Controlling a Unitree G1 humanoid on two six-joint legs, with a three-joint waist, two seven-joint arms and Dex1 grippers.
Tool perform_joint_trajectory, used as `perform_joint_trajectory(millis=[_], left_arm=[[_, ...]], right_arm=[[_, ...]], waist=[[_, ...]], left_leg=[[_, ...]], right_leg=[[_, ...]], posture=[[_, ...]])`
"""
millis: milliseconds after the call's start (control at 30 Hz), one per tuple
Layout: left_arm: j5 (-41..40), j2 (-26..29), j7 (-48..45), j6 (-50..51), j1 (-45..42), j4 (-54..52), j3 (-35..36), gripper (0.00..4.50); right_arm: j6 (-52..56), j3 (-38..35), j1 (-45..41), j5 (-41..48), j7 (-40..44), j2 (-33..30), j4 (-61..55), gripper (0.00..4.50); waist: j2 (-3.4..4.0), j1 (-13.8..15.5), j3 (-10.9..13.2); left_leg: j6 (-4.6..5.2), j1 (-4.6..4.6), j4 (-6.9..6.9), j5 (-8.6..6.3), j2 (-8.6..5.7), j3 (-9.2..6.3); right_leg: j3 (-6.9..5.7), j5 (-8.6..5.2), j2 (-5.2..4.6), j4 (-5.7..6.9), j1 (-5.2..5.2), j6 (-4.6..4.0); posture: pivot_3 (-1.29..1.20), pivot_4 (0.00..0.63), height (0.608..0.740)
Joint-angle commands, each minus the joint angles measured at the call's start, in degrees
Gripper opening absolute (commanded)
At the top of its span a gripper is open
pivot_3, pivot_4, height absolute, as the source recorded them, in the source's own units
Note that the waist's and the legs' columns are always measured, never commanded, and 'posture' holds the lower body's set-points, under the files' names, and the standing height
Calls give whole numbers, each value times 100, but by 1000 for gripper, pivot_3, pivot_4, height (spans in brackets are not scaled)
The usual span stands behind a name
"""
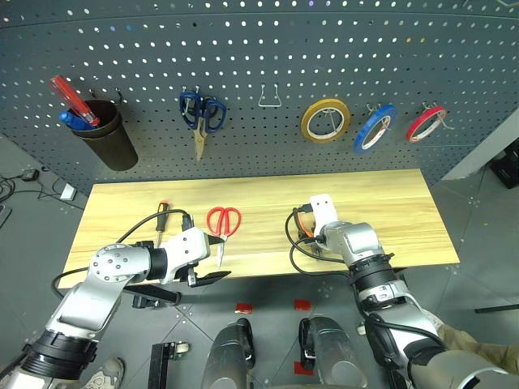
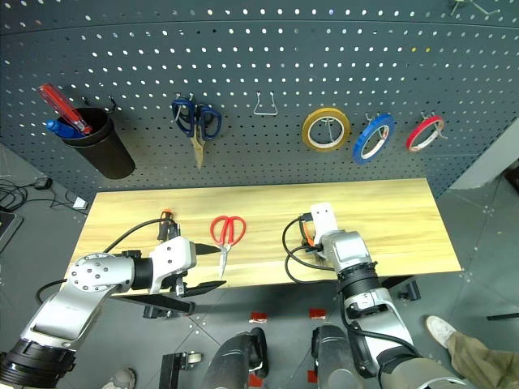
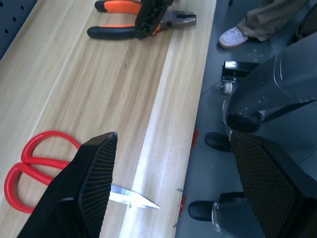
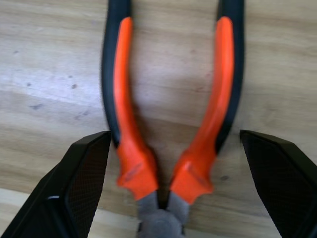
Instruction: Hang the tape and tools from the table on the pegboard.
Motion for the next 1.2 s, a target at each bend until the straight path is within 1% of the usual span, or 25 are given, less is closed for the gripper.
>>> perform_joint_trajectory(millis=[33,67,167,200,333,467,500,567,633,700,767,800,867,967,1033,1100,1200], left_arm=[[-12,-51,16,-68,-49,7,32,3823],[-19,-72,37,-69,-55,21,47,3823],[-69,-148,131,-27,-46,54,138,3823],[-76,-159,148,-19,-44,61,151,3823],[-179,-252,297,-111,85,65,371,3823],[-734,-496,543,264,446,-235,926,3823],[-828,-527,575,327,489,-296,1001,3823],[-1240,-712,862,602,630,-554,1439,3823],[-1592,-897,1173,884,777,-798,1857,3823],[-1832,-1042,1451,1131,889,-970,2153,3823],[-1947,-1144,1707,1292,945,-1083,2346,3823],[-2000,-1178,1812,1366,958,-1139,2418,3823],[-2082,-1223,2000,1496,923,-1250,2508,3823],[-2265,-1252,2469,1892,600,-1469,2606,3823],[-2231,-1195,2796,2248,357,-1544,2555,3823],[-2351,-1189,3077,2593,39,-1661,2555,3823],[-2623,-1115,3203,3029,-353,-1818,2551,3823]], right_arm=[[-189,221,-46,-119,111,-30,-12,4063],[-264,240,-37,-137,105,-32,1,3852],[-419,214,-26,-163,74,-8,-5,2769],[-441,207,-27,-166,71,-2,-3,2504],[-569,236,123,-143,113,-14,-596,2446],[-329,558,729,-8,429,-98,-2919,2446],[-275,592,828,12,464,-99,-3209,2446],[-291,672,1132,48,393,30,-4276,2446],[-695,725,1321,29,229,244,-5059,2446],[-1206,859,1293,-99,118,369,-5363,2446],[-1796,1047,1114,-290,70,390,-5353,2446],[-2057,1116,1009,-372,35,408,-5288,2446],[-2518,1123,710,-421,-79,547,-4954,2445],[-3531,1076,-122,-552,-180,692,-4108,2445],[-4193,994,-651,-632,-267,711,-3493,2445],[-4769,823,-1293,-686,-419,718,-2707,2445],[-5508,607,-2091,-696,-621,694,-1600,2445]], waist=[[0,-3,0],[0,-3,0],[0,-3,0],[0,-3,0],[-1,-7,0],[-2,-31,-1],[-2,-40,-1],[-10,-60,-6],[-17,-82,-10],[-21,-141,-12],[-29,-152,-17],[-30,-154,-18],[-37,-149,-22],[-56,-145,-33],[-70,-141,-41],[-78,-131,-46],[-86,-107,-46]], left_leg=[[0,0,0,0,2,2],[0,0,-1,0,3,4],[-1,0,-2,0,5,11],[-1,0,-1,0,5,12],[-3,0,-3,0,6,25],[-9,-2,-8,-2,8,49],[-11,-2,-8,-2,9,56],[-14,-5,-10,-2,10,65],[-16,-6,-10,-4,11,65],[-18,-6,-10,-4,13,66],[-18,-4,-7,-4,13,67],[-19,-3,-5,-4,13,67],[-18,-3,-2,-3,12,67],[-26,-2,4,3,13,64],[-27,-2,8,6,13,64],[-27,-2,8,7,12,64],[-28,-2,9,7,12,66]], right_leg=[[2,0,2,0,-2,0],[4,0,3,0,-3,0],[12,0,5,2,-8,0],[14,0,5,2,-9,0],[25,0,6,3,-16,0],[48,0,6,3,-32,1],[55,-1,7,3,-35,2],[63,-1,7,2,-43,4],[65,-3,8,2,-45,6],[67,-3,10,3,-46,6],[70,-4,11,6,-46,12],[71,-15,12,7,-45,35],[71,-13,13,8,-45,39],[72,-9,15,13,-43,35],[71,12,16,14,-42,7],[71,14,17,14,-40,6],[72,16,16,13,-40,4]], posture=[[-191,276,740],[-191,276,740],[-193,273,740],[-193,273,740],[-200,269,740],[-226,255,740],[-226,255,740],[-232,249,740],[-229,239,740],[-223,228,740],[-214,218,740],[-214,218,740],[-194,202,740],[-173,194,740],[-163,194,740],[-146,206,740],[-134,217,740]])
